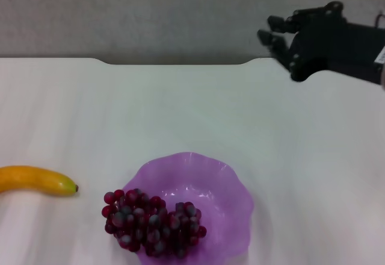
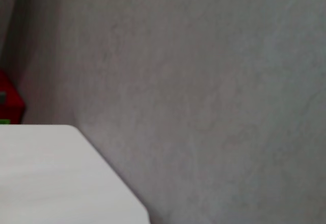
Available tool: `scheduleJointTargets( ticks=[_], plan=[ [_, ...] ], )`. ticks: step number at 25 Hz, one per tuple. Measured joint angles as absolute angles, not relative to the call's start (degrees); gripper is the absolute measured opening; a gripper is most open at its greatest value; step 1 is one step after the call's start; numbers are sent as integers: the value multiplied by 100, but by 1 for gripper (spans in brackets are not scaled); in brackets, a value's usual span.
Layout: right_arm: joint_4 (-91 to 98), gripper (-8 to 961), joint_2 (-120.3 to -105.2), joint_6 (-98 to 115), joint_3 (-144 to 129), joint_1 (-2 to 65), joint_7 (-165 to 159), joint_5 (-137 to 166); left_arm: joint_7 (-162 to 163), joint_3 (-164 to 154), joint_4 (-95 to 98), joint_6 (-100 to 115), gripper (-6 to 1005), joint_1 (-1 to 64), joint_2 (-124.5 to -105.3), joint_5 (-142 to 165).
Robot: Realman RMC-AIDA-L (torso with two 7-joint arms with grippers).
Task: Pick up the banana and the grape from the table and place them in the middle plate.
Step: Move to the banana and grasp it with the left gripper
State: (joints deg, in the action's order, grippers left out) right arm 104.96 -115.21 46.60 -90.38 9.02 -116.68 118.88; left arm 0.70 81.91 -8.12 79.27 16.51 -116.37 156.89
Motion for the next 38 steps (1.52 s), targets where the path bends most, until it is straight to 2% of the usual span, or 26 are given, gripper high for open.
scheduleJointTargets(
  ticks=[7, 13, 22, 23, 28, 31, 35, 38],
  plan=[
    [10677, 70, -11521, 3956, -8976, 484, -11466, 11579, 70, 8069, -817, 8022, 887, 1649, -11642, 15698],
    [10643, 8, -11513, 2982, -9125, -47, -9982, 9753, 64, 7695, -814, 8120, 887, 1648, -11608, 15698],
    [8807, 8, -11530, 3444, -8654, -186, -5496, 4385, 459, 7347, -817, 8092, 886, 1685, -11583, 15704],
    [8001, 8, -11528, 4146, -8609, -179, -4324, 2970, 544, 7293, -817, 8084, 886, 1691, -11571, 15705],
    [6463, 8, -11526, 5375, -8633, -49, -2933, 1323, 841, 6862, -818, 8062, 886, 1708, -11448, 15706],
    [5491, 8, -11525, 5778, -8661, 235, -2687, 1054, 817, 6721, -816, 8056, 886, 1713, -11422, 15713],
    [3654, 8, -11531, 6315, -8633, 1081, -2440, 875, 822, 6677, -786, 8053, 886, 1721, -11373, 15836],
    [2957, 8, -11524, 6528, -8638, 1417, -2255, 699, 841, 6649, -780, 8046, 886, 1754, -11308, 15972]
  ],
)
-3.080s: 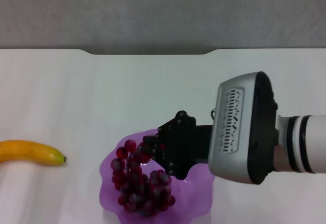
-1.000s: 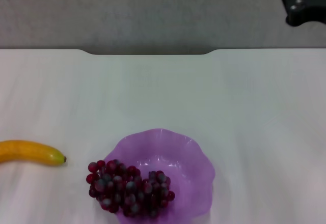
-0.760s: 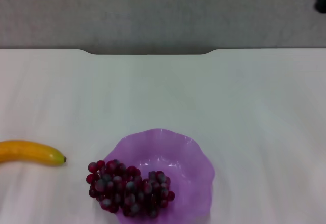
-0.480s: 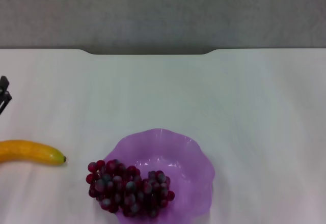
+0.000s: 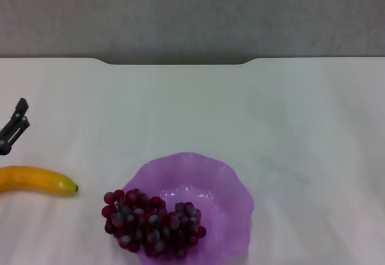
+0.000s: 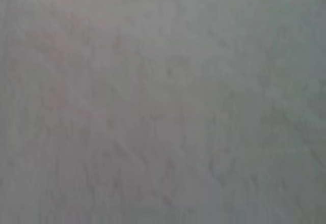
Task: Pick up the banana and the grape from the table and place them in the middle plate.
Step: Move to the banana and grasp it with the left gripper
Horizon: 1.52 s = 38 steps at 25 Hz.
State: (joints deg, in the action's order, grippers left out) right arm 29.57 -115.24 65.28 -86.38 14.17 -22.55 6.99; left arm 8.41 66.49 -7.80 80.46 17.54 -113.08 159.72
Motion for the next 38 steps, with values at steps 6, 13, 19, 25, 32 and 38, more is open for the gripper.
scheduleJointTargets(
  ticks=[6, 13, 19, 25, 32, 38],
  plan=[
    [1615, 8, -11500, 6952, -8620, 2128, -2189, 609, 928, 6638, -769, 8042, 886, 1777, -11166, 16312],
    [1515, 9, -11497, 6898, -8628, 2121, -2192, 612, 1041, 6404, -752, 7921, 886, 1769, -10998, 16439],
    [1456, 9, -11487, 6808, -8670, 2150, -2192, 645, 1138, 6095, -742, 7851, 886, 1740, -10713, 16444],
    [1449, 9, -11486, 6662, -8693, 2169, -2193, 767, 1718, 5814, -591, 7839, 886, 1813, -10399, 16445],
    [1442, 9, -11470, 6321, -8706, 2271, -2327, 955, 3415, 5115, 1587, 7952, 886, 3122, -10629, 16431],
    [1426, 9, -11487, 6133, -8796, 2518, -2360, 965, 3908, 4872, 5662, 9017, 883, 4660, -11635, 15783]
  ],
)
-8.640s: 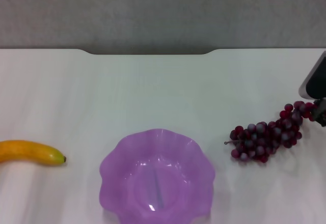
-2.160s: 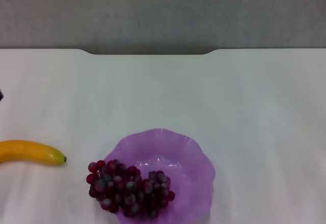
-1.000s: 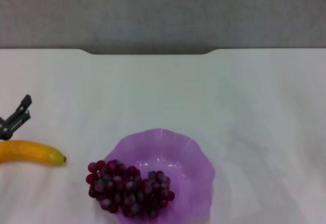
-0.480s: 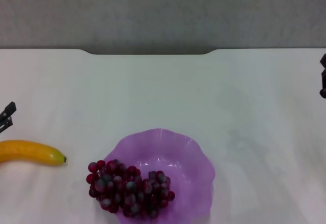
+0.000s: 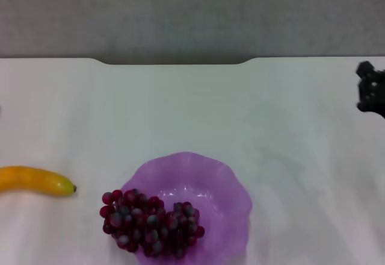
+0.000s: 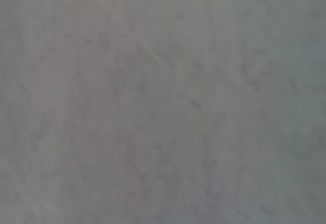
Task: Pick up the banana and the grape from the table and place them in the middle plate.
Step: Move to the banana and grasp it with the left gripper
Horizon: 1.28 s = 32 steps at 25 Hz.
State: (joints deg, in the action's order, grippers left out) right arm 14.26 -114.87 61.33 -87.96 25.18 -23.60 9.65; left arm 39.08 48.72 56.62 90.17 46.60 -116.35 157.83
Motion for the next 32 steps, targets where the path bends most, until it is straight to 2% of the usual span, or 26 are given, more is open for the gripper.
scheduleJointTargets(
  ticks=[2, 4, 6, 11, 32],
  plan=[
    [1397, 9, -11495, 6103, -8881, 2649, -2441, 967, 4076, 4864, 7129, 9712, 882, 4819, -11688, 15547],
    [1358, 9, -11490, 6088, -8956, 2680, -2585, 968, 4456, 4520, 7906, 10152, 882, 4614, -11585, 15410],
    [1322, 9, -11475, 6087, -8964, 2649, -2688, 968, 4835, 3933, 8205, 10274, 881, 4353, -11618, 15013],
    [1340, 9, -11475, 6084, -8986, 2667, -2687, 974, 5374, 3100, 7965, 10351, 879, 3944, -11704, 14482],
    [1312, 9, -11469, 6077, -9025, 2792, -2709, 975, 5628, 2159, 7949, 10297, 853, 4212, -11769, 15829]
  ],
)
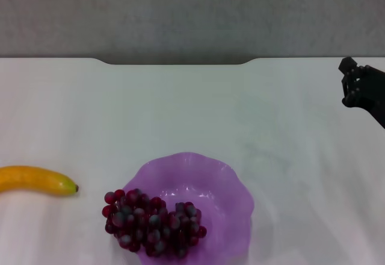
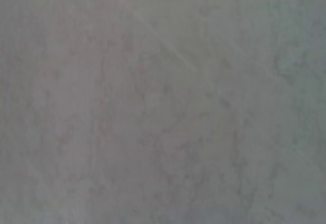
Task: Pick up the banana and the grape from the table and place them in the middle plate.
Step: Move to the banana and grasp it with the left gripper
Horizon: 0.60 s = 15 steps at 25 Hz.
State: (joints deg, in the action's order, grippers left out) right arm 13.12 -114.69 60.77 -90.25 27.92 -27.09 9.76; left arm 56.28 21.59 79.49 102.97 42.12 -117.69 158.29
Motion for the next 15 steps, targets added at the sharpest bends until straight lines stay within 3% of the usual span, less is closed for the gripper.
scheduleJointTargets(
  ticks=[15],
  plan=[
    [1346, 10, -11460, 5923, -9210, 2851, -2708, 975, 5990, 962, 7638, 10151, 835, 4204, -11783, 16448]
  ],
)
